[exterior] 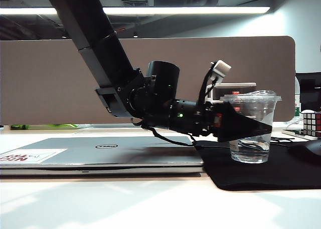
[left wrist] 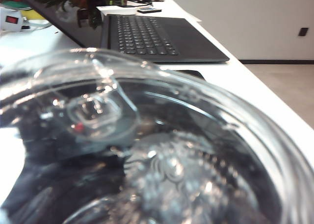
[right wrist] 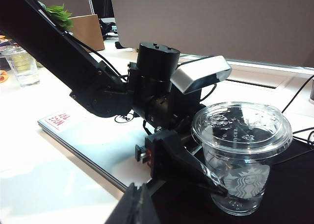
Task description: Pick up the coffee cup and place it on the right side of the laptop.
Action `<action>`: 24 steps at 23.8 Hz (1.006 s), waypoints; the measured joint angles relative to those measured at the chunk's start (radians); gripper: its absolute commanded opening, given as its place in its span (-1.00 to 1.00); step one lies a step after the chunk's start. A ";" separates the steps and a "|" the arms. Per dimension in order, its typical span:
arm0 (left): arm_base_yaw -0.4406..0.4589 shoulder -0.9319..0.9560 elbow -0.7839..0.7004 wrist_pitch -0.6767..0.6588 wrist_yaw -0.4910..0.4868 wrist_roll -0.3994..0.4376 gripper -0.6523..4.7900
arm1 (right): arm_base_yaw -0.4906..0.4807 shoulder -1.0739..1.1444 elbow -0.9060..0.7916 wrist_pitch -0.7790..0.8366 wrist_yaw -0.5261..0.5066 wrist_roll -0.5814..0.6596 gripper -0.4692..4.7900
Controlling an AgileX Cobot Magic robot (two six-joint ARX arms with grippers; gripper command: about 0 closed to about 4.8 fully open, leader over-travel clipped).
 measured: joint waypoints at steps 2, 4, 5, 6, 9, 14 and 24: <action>0.019 0.000 0.000 0.000 0.047 0.000 1.00 | 0.000 0.000 0.000 0.000 0.000 0.000 -0.82; 0.035 0.000 0.000 0.000 0.074 0.000 1.00 | 0.000 0.000 0.000 0.000 0.000 0.000 -0.82; 0.042 0.000 0.000 0.000 0.086 0.000 1.00 | 0.000 0.000 0.000 0.000 -0.002 0.000 -0.82; 0.053 0.000 0.000 0.000 0.100 0.000 1.00 | 0.000 0.000 0.000 0.000 -0.004 -0.002 -0.82; 0.090 0.000 0.000 0.000 0.133 0.000 1.00 | 0.000 0.000 0.000 0.000 -0.016 -0.006 -0.83; 0.166 0.000 0.000 0.001 0.186 -0.019 1.00 | 0.000 0.000 0.000 0.000 -0.019 -0.008 -0.82; 0.400 -0.055 0.000 -0.001 0.327 -0.222 -0.21 | 0.000 0.000 0.000 0.000 -0.019 -0.029 -0.82</action>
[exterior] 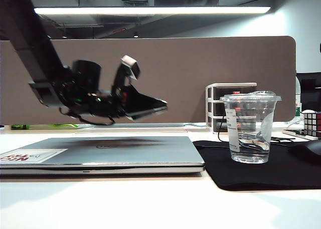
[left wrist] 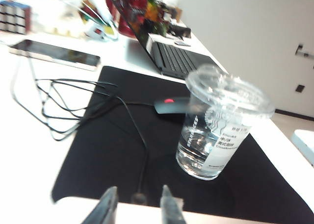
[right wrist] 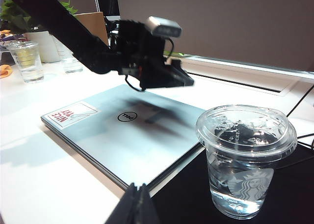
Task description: Pick up the coffee cup and place it on the right side of the laptop.
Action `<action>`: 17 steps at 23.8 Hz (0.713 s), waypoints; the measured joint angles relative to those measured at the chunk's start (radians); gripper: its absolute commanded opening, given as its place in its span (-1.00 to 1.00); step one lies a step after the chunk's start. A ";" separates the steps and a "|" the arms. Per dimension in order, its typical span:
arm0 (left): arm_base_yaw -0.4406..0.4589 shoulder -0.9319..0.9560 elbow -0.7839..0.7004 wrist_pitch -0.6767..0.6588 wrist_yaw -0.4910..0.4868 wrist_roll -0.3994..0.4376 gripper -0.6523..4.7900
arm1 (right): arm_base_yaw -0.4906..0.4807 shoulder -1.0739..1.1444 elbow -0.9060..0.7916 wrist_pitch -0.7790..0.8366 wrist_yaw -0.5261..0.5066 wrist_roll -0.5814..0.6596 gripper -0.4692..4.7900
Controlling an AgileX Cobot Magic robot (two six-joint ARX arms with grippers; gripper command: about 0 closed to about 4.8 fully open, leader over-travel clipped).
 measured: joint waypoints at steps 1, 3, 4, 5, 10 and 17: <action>0.013 -0.008 0.000 -0.001 0.000 -0.002 -0.24 | 0.000 0.000 0.000 0.000 0.000 0.000 -0.82; 0.045 -0.021 0.000 0.002 0.001 -0.001 -0.37 | 0.000 0.000 0.000 0.000 0.000 0.000 -0.82; 0.067 -0.029 0.000 0.002 0.001 -0.002 -0.50 | 0.000 0.000 0.000 0.000 0.000 0.000 -0.82; 0.088 -0.034 0.000 0.002 0.002 -0.010 -0.77 | 0.000 0.000 0.000 0.000 0.000 0.000 -0.82; 0.211 -0.065 -0.035 0.000 -0.006 -0.105 -0.78 | 0.000 0.000 0.000 0.000 0.000 0.000 -0.82; 0.338 -0.305 -0.340 -0.003 -0.269 -0.019 -0.78 | 0.000 0.000 0.000 0.000 0.001 0.000 -0.83</action>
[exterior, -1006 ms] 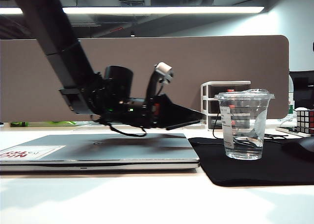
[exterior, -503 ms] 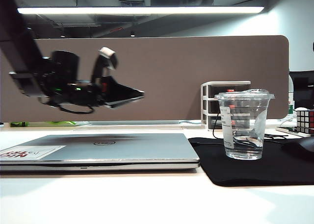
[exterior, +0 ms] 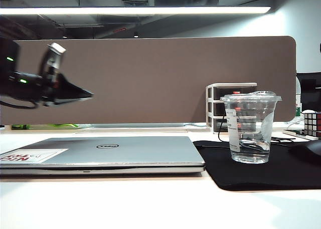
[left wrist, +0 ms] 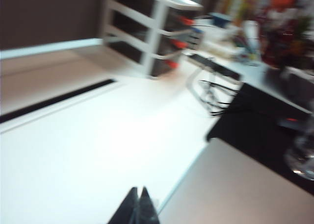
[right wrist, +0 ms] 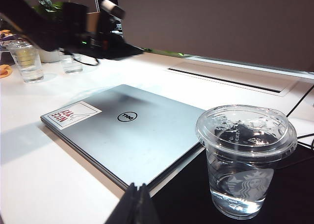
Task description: Pick up the coffee cup and place it on the right side of the laptop.
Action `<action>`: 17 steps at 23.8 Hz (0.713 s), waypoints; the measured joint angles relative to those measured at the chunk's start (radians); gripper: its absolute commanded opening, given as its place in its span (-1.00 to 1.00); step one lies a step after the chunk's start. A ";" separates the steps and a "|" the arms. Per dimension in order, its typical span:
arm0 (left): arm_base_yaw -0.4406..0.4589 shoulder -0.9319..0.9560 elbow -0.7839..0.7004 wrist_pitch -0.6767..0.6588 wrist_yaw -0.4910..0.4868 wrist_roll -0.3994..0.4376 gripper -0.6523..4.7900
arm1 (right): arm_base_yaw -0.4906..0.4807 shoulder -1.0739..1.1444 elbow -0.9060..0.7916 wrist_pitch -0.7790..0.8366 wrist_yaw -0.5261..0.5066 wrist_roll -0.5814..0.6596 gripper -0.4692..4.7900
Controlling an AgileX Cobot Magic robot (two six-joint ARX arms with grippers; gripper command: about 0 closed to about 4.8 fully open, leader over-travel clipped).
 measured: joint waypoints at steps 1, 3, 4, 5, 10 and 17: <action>0.011 -0.026 -0.027 0.002 -0.021 0.006 -0.78 | 0.000 0.000 0.000 0.000 0.000 0.000 -0.82; 0.048 -0.139 -0.152 0.005 -0.112 0.024 -0.78 | 0.000 0.000 0.000 0.000 0.000 0.000 -0.83; 0.056 -0.174 -0.195 0.005 -0.142 0.031 -0.78 | 0.000 0.000 0.000 0.000 0.000 0.000 -0.82; 0.066 -0.222 -0.250 0.003 -0.183 0.051 -0.78 | 0.000 0.000 0.000 0.000 -0.001 0.000 -0.82; 0.072 -0.440 -0.498 0.008 -0.378 0.072 -0.78 | 0.000 0.000 0.000 0.000 -0.004 0.000 -0.82; 0.060 -0.830 -0.817 0.029 -0.518 0.026 -0.78 | 0.000 0.000 0.000 0.000 0.021 -0.025 -0.83</action>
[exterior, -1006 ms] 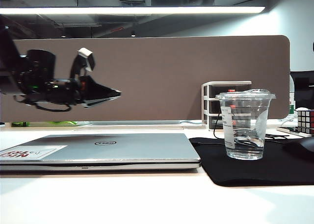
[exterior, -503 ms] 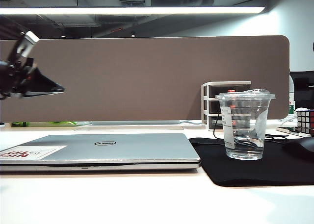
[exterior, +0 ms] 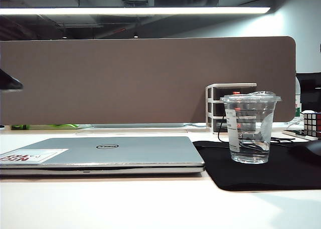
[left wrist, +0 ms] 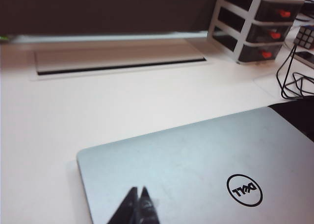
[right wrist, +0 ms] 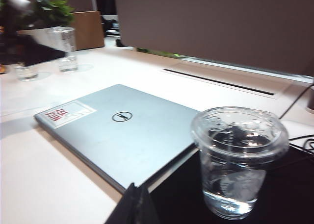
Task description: Pick up the coffee cup and place it on the right side of the laptop.
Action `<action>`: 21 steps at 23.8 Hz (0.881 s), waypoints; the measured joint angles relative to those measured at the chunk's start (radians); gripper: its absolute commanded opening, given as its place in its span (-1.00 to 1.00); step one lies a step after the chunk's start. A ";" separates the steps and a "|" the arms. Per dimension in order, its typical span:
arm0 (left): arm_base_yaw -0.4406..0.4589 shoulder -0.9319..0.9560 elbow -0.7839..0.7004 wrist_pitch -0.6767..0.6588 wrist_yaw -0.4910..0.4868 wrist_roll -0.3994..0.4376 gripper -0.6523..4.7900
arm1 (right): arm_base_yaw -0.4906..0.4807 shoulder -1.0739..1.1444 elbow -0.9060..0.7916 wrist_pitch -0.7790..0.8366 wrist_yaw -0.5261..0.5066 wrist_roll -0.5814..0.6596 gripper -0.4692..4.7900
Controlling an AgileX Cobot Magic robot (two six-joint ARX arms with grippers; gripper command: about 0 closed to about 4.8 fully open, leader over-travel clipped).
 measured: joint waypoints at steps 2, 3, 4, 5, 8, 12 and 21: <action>-0.004 -0.123 -0.063 0.000 -0.063 -0.003 -0.78 | 0.000 0.000 0.000 0.000 0.059 -0.011 -0.83; -0.004 -0.171 -0.083 0.000 -0.085 -0.006 -0.78 | 0.000 0.000 0.000 0.000 0.087 -0.020 -0.83; -0.004 -0.265 -0.118 -0.005 -0.106 -0.014 -0.78 | 0.000 0.000 0.000 0.000 0.158 -0.038 -0.83; -0.004 -0.312 -0.127 -0.012 -0.108 -0.023 -0.78 | 0.000 0.000 0.000 0.000 0.194 -0.044 -0.83; -0.076 -0.462 -0.132 -0.137 -0.164 -0.051 -0.78 | 0.000 0.000 0.000 0.001 0.359 -0.050 -0.83; -0.224 -0.604 -0.134 -0.319 -0.403 0.052 -0.78 | 0.000 0.000 0.000 0.000 0.528 -0.082 -0.83; -0.311 -0.852 -0.277 -0.354 -0.520 0.069 -0.78 | 0.000 0.000 0.000 0.008 0.535 -0.155 -0.83</action>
